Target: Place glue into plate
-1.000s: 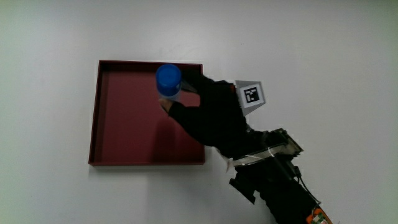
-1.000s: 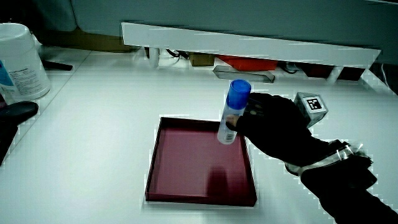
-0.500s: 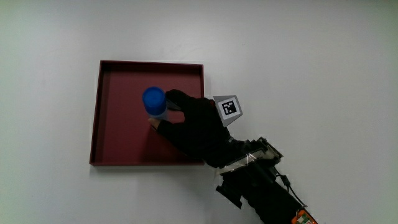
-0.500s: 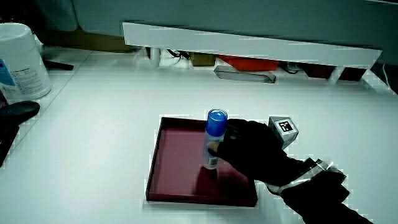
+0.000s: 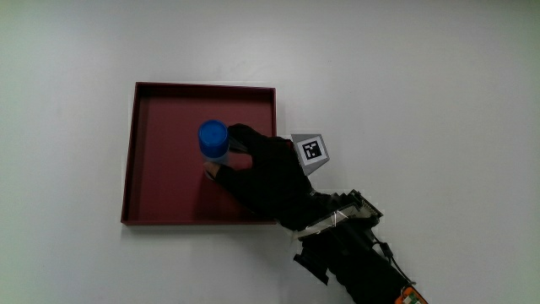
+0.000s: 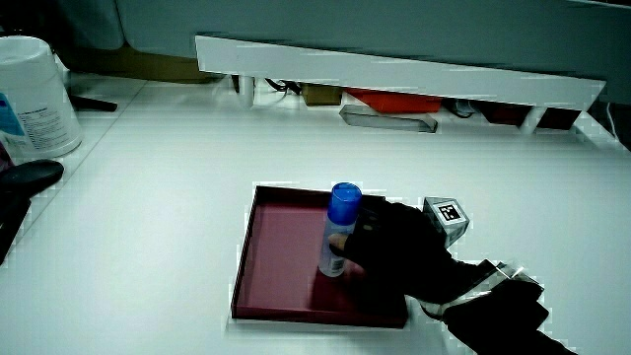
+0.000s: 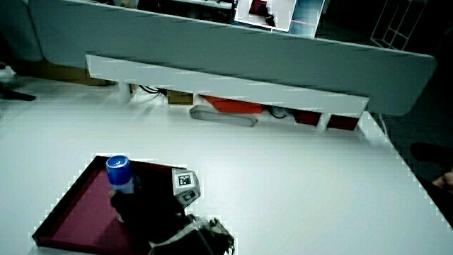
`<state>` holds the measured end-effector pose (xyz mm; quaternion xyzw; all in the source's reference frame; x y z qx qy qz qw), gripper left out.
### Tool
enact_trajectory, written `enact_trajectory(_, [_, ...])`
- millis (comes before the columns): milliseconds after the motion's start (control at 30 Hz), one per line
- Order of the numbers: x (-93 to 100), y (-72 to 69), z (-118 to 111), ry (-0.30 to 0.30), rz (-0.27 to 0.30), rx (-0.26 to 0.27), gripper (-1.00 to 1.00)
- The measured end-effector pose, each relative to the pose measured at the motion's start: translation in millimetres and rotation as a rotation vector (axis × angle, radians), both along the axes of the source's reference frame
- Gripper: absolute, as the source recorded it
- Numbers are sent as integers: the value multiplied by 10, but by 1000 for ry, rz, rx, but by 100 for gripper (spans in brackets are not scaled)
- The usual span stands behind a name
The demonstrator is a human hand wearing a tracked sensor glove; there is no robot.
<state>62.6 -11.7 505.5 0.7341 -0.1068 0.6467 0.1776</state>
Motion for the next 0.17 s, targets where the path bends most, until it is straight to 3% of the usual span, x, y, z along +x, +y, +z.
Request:
enact_trajectory(33, [-2, 7, -1, -35, 5, -17, -17])
enact_trajectory(133, [25, 13, 21, -5, 5, -26, -42])
enact_trajectory(167, [29, 6, 29, -26, -4, -33, -50])
